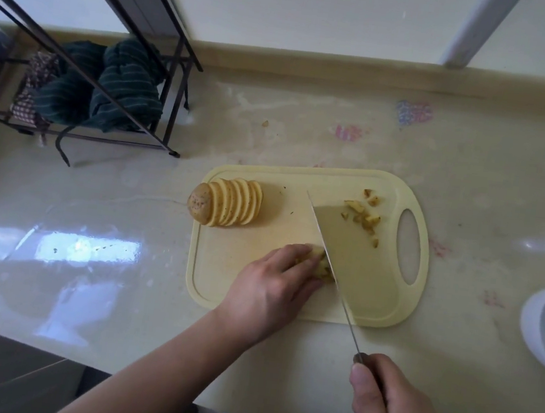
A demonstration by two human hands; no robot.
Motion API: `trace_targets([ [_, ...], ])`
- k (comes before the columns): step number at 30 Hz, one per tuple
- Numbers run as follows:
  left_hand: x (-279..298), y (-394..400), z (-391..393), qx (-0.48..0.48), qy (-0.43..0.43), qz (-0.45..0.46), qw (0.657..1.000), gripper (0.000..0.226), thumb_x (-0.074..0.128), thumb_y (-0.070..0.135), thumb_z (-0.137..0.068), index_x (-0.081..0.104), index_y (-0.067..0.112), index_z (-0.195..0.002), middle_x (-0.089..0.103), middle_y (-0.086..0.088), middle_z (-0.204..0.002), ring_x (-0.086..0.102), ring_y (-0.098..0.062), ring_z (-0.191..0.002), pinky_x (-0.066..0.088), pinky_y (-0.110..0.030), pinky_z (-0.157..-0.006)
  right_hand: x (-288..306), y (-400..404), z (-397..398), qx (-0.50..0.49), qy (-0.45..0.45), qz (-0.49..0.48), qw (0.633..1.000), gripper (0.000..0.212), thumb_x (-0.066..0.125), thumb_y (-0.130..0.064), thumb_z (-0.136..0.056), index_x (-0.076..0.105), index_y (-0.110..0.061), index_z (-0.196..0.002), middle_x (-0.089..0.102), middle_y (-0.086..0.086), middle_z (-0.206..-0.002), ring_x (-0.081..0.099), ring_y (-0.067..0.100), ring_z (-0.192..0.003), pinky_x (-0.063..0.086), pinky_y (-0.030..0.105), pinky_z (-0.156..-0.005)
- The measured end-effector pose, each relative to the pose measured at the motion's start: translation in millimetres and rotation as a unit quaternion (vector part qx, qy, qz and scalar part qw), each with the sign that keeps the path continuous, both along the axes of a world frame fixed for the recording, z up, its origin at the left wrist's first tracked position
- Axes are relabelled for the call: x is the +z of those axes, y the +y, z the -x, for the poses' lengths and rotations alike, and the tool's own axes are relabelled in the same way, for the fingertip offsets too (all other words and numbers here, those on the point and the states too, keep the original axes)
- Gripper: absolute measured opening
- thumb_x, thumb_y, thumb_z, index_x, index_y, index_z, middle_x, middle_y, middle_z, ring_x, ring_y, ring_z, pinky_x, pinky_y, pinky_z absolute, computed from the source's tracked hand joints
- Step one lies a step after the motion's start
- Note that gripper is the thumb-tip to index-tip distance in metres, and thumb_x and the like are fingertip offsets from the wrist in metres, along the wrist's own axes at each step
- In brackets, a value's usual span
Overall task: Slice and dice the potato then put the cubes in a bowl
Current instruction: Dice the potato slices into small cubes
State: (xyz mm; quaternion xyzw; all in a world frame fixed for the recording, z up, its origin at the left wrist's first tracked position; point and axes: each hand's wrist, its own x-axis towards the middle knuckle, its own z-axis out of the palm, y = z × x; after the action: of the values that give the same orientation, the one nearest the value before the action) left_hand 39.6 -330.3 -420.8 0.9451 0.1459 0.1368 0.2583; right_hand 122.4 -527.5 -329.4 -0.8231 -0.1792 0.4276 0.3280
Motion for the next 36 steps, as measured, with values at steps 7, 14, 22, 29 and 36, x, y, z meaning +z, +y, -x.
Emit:
trace_targets([
  [7,9,-16,-18,0.032,-0.008,0.015,0.999,0.029,0.06,0.02,-0.1,0.071,0.001,-0.118,0.067,-0.014,-0.109,0.069,-0.032,-0.09,0.061,-0.041,-0.071,-3,5,-20,-0.025,0.017,-0.023,0.999,0.08,0.024,-0.096,-0.058,0.051,-0.025,-0.086,0.044,0.005,-0.051,0.038,0.01,-0.042,0.034,0.031,-0.051],
  [14,8,-7,-8,0.029,-0.001,-0.04,0.999,0.039,0.077,0.025,-0.089,0.069,0.004,-0.121,0.066,-0.013,-0.115,0.064,-0.029,-0.09,0.058,-0.039,-0.075,-1,-3,-23,-0.015,-0.016,-0.012,1.0,0.063,0.029,-0.087,-0.065,0.052,-0.032,-0.085,0.051,0.008,-0.054,0.043,0.011,-0.041,0.04,0.031,-0.051],
  [22,6,-4,-7,-0.001,-0.019,-0.021,1.0,0.027,0.075,0.015,-0.091,0.071,0.0,-0.112,0.066,-0.015,-0.107,0.064,-0.03,-0.088,0.057,-0.04,-0.073,-4,3,-8,-0.021,-0.003,-0.03,0.999,0.059,0.029,-0.082,-0.068,0.05,-0.03,-0.085,0.052,0.009,-0.055,0.042,0.011,-0.041,0.039,0.033,-0.051],
  [29,10,-1,-5,-0.009,-0.02,-0.077,0.997,0.032,0.073,0.028,-0.09,0.072,0.008,-0.115,0.067,-0.01,-0.119,0.061,-0.032,-0.097,0.054,-0.042,-0.079,-1,-6,-13,-0.041,0.014,-0.023,0.999,0.082,0.027,-0.096,-0.057,0.053,-0.026,-0.09,0.044,0.003,-0.05,0.039,0.01,-0.042,0.036,0.029,-0.052],
  [36,1,5,-9,-0.073,-0.069,-0.045,0.994,0.008,0.07,0.008,-0.094,0.075,0.002,-0.093,0.07,-0.016,-0.108,0.065,-0.035,-0.099,0.056,-0.043,-0.081,4,-10,-7,-0.033,0.005,-0.024,0.999,0.077,0.03,-0.094,-0.057,0.054,-0.028,-0.088,0.047,0.005,-0.05,0.041,0.009,-0.041,0.034,0.023,-0.047],
])
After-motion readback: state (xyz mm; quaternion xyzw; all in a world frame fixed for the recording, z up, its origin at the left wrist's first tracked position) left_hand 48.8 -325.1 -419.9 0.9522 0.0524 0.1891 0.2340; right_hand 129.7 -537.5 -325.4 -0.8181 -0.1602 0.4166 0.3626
